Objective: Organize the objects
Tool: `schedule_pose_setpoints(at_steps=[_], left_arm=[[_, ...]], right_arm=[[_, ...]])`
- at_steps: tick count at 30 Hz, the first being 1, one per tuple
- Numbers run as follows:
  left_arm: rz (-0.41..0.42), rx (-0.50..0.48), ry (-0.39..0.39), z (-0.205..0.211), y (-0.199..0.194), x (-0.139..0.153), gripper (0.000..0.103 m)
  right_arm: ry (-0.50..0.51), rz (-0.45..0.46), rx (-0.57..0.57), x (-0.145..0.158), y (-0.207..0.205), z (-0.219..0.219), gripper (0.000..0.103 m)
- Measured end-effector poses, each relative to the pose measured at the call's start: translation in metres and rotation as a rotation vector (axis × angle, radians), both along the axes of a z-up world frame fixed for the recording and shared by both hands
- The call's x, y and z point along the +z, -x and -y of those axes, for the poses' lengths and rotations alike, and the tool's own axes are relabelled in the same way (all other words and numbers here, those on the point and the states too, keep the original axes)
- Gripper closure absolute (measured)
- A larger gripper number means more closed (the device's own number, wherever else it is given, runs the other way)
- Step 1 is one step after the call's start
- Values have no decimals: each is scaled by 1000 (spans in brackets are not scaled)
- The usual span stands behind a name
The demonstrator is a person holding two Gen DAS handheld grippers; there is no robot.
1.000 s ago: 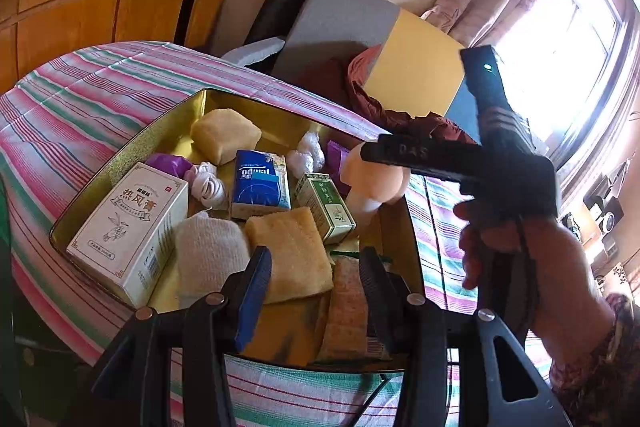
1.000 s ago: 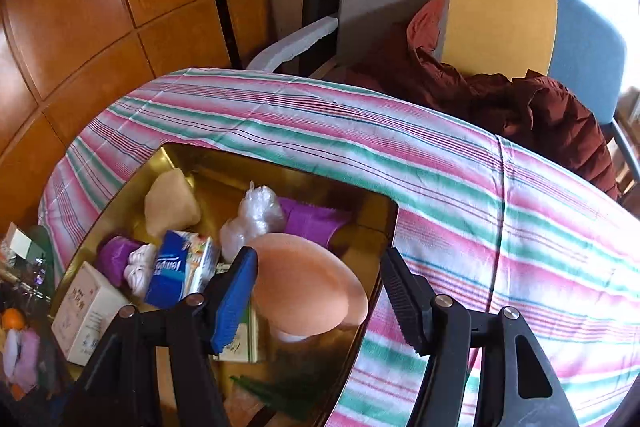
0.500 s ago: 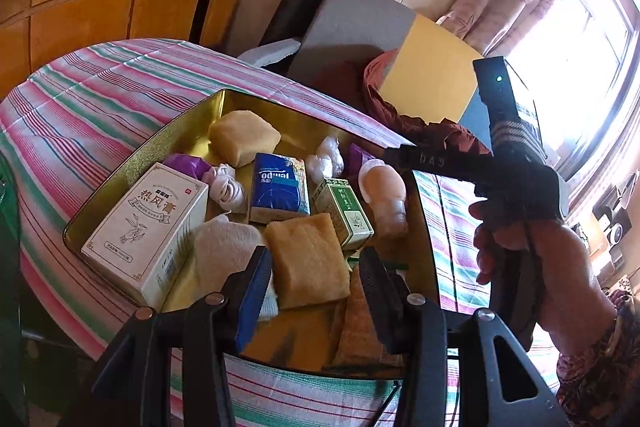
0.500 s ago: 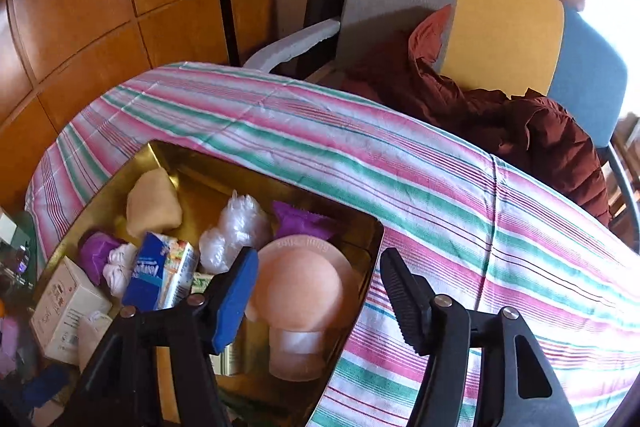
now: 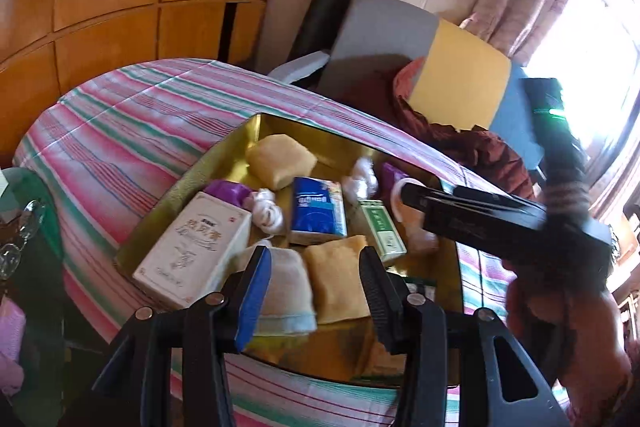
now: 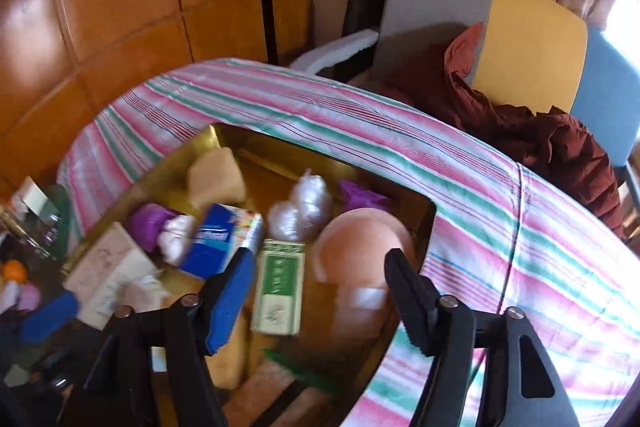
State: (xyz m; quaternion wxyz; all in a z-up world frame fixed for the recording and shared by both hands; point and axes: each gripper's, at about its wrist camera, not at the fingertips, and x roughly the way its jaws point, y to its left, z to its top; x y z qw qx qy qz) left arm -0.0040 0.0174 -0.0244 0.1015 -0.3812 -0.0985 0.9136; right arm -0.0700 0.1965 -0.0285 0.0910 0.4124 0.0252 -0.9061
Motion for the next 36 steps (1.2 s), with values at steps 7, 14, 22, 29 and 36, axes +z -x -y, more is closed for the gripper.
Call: schedule_pose_setpoints(at_steps=[7, 14, 22, 29, 36], left_arm=[[-5, 62, 62, 11, -1, 4, 57], [13, 121, 99, 22, -2, 7, 57], [10, 158, 203, 19, -6, 13, 57], [74, 135, 226, 14, -4, 13, 57], [80, 151, 214, 16, -5, 11, 57]], right_arm=[[50, -6, 22, 7, -38, 22, 25], [41, -40, -41, 16, -61, 24, 7], [47, -42, -96, 22, -72, 17, 0], [48, -44, -150, 23, -78, 13, 0], [37, -43, -195, 20, -78, 9, 0]])
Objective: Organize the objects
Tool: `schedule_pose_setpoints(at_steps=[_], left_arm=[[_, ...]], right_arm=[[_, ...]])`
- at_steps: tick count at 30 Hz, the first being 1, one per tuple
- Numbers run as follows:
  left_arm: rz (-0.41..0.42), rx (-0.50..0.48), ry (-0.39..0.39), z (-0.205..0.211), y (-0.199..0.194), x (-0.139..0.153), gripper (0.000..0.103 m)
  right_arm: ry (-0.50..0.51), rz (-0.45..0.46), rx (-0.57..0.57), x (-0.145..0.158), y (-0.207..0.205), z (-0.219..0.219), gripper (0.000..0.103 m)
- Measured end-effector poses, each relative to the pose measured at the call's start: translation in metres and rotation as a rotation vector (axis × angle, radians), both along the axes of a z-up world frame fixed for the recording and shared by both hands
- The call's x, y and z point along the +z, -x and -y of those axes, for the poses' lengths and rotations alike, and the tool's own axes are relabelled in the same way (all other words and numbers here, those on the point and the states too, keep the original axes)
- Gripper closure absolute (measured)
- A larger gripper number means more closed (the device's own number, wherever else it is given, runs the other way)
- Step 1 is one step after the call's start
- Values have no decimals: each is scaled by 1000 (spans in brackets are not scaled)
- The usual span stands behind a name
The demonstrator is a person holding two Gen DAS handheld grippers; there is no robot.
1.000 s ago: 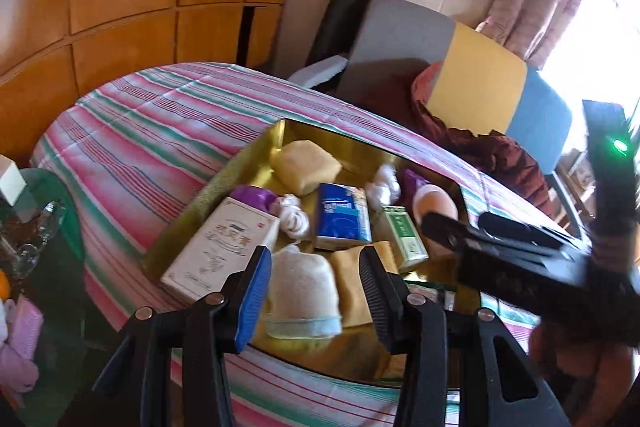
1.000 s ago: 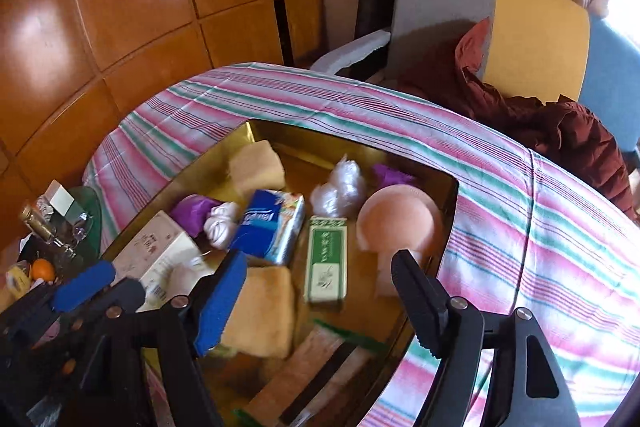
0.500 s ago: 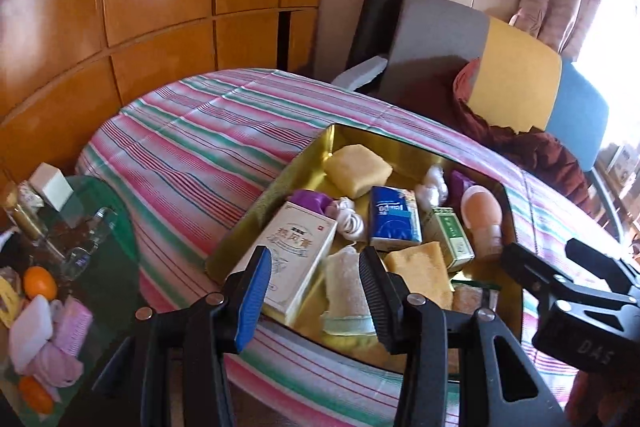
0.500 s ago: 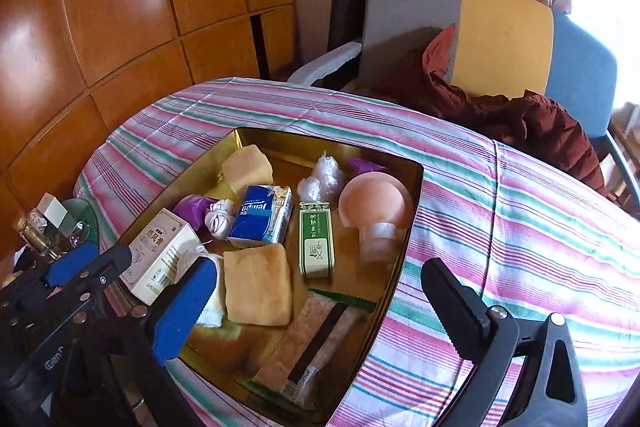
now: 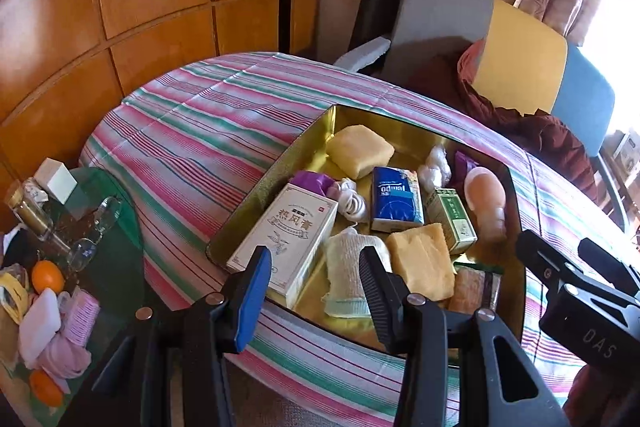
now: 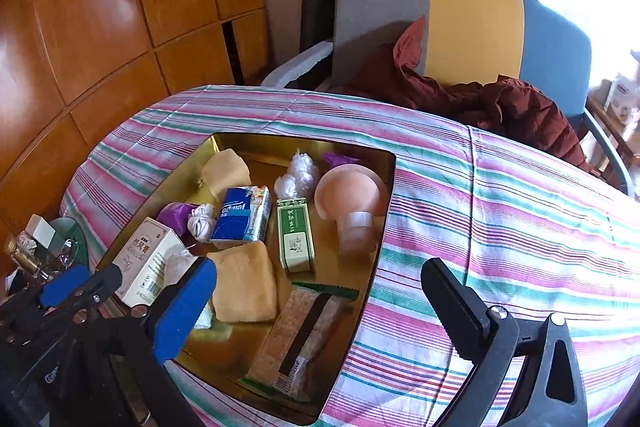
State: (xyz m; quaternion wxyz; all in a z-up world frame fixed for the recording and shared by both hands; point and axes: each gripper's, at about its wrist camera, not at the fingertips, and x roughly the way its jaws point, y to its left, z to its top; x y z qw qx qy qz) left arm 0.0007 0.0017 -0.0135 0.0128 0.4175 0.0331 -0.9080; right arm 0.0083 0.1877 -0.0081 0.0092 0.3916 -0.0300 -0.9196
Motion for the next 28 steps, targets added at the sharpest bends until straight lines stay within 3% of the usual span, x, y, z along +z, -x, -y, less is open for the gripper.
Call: schedule_pose_setpoints(at_steps=[16, 28], left_arm=[[-21, -58, 25, -11, -4, 6, 57], [-12, -37, 27, -8, -3, 1, 57]], right_arm=[[-54, 3, -79, -6, 1, -3, 0], [-61, 7, -89, -9, 1, -5, 0]])
